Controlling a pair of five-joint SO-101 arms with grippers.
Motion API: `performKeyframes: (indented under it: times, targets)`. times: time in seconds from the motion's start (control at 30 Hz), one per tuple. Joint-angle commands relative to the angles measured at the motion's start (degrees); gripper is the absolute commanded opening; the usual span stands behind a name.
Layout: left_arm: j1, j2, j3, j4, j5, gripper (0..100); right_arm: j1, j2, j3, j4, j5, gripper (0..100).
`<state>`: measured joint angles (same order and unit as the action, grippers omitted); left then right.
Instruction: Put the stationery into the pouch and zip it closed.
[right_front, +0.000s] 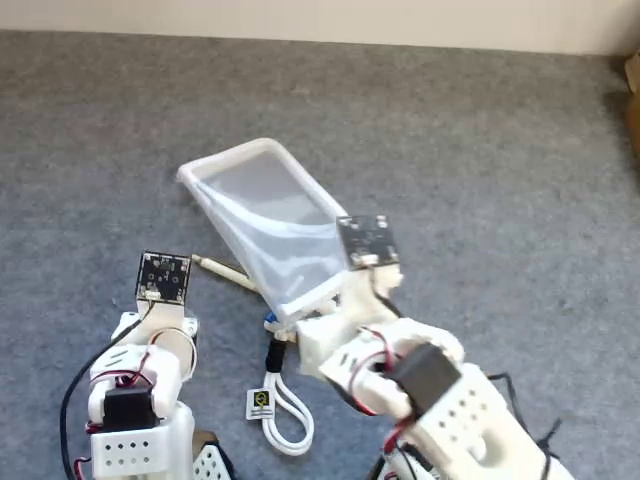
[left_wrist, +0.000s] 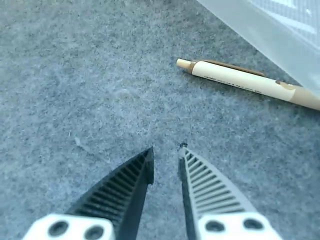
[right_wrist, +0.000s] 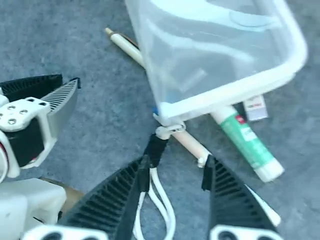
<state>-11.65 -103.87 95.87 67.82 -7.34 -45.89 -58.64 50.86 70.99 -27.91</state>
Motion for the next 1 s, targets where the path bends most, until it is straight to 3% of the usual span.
performKeyframes:
  times: [0.0,0.37,0.97]
  targets:
    - [-0.7,-0.7,1.3,-1.2,0.6,10,-4.0,6.1,-3.6,-5.6,-1.9,17.6]
    - [-0.7,-0.7,1.3,-1.2,0.5,10,-10.5,21.5,-3.6,-15.0,-5.7,17.2]
    - [-0.7,-0.7,1.3,-0.9,0.5,10,-10.2,40.5,-3.6,-24.4,-5.8,13.2]
